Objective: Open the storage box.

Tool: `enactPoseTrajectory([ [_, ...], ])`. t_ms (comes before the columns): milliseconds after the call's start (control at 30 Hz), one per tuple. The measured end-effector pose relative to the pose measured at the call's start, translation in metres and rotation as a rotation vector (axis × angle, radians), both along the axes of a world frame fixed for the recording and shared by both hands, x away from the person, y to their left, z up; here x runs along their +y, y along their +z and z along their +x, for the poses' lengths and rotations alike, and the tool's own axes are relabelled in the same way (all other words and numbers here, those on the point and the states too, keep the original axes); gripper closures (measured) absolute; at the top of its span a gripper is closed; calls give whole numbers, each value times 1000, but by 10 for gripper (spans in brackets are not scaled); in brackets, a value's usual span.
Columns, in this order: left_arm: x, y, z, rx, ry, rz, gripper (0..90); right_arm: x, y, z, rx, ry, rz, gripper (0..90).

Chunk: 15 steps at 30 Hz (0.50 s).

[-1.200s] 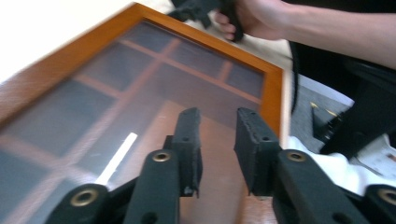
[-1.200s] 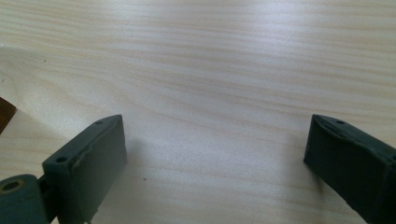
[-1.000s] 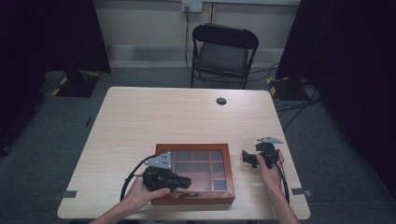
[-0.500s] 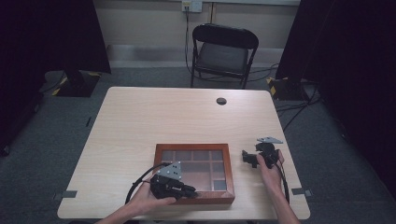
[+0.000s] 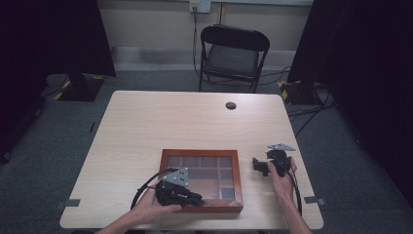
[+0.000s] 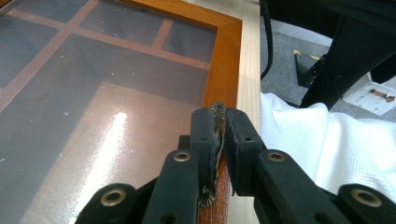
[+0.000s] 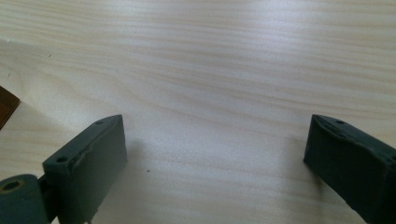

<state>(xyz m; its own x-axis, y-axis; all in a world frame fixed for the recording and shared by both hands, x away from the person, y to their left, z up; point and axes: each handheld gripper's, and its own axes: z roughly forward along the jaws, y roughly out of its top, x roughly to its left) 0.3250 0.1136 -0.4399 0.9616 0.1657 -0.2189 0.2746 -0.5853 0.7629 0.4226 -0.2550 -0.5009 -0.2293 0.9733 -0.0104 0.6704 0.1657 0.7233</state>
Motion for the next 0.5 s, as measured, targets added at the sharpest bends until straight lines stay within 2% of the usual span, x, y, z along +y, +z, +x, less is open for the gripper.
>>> enactPoseTrajectory([
  [67, 2, 1, 2, 3, -6, -9, 822, -1, 0, -1, 1, 28, -2, 49],
  [133, 2, 3, 1, 8, -2, -9, 823, -1, 0, -2, 1, 33, -2, 49],
  [233, 4, 7, 4, 19, -7, -36, 822, 0, 1, -3, 11, 61, -3, 59],
  [367, 4, 9, 5, 28, -5, -36, 823, 1, 4, -4, 19, 84, -4, 150],
  [433, 4, 11, 6, 37, -5, -35, 822, 0, 7, -6, 44, 115, 9, 153],
  [500, 4, 15, 7, 36, -12, -32, 823, 0, 10, -9, 47, 137, 24, 169],
])
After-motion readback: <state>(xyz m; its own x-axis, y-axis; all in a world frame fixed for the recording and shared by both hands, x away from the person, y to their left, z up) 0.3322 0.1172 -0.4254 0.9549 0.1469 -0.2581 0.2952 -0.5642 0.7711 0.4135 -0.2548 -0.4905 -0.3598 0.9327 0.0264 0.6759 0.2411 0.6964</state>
